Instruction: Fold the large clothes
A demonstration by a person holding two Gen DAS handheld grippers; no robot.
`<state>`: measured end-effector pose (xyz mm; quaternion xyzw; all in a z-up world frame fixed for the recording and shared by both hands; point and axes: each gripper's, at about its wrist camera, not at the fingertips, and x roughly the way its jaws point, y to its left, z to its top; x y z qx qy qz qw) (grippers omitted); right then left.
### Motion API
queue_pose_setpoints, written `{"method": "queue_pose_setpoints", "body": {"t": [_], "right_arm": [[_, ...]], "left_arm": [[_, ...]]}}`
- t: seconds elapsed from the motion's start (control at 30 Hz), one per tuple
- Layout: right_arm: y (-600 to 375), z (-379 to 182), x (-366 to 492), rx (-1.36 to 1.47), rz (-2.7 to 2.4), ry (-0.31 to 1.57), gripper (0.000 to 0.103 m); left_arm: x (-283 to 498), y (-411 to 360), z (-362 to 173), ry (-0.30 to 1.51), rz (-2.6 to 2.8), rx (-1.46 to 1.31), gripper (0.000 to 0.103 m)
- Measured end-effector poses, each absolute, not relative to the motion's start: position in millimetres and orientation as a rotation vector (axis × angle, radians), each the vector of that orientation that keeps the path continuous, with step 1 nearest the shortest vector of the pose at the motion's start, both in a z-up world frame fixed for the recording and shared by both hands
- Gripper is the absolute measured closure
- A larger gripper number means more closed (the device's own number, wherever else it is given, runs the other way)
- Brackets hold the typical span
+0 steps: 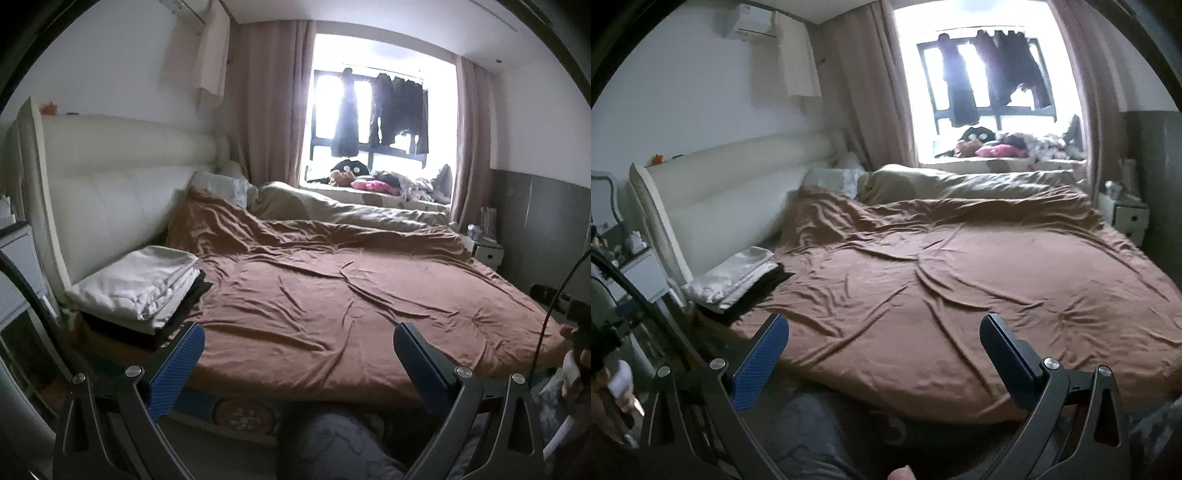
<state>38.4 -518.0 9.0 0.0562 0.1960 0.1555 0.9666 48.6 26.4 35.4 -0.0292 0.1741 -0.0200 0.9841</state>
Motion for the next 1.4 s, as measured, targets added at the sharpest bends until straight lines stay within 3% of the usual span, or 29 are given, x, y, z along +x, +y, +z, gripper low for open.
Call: {"method": "queue_pose_setpoints", "body": {"t": [1.4], "right_arm": [[-519.1, -7.1, 25.1, 0.119, 0.29, 0.4, 0.0]], "left_arm": [[50.6, -0.1, 21.8, 0.363, -0.098, -0.065, 0.0]]}}
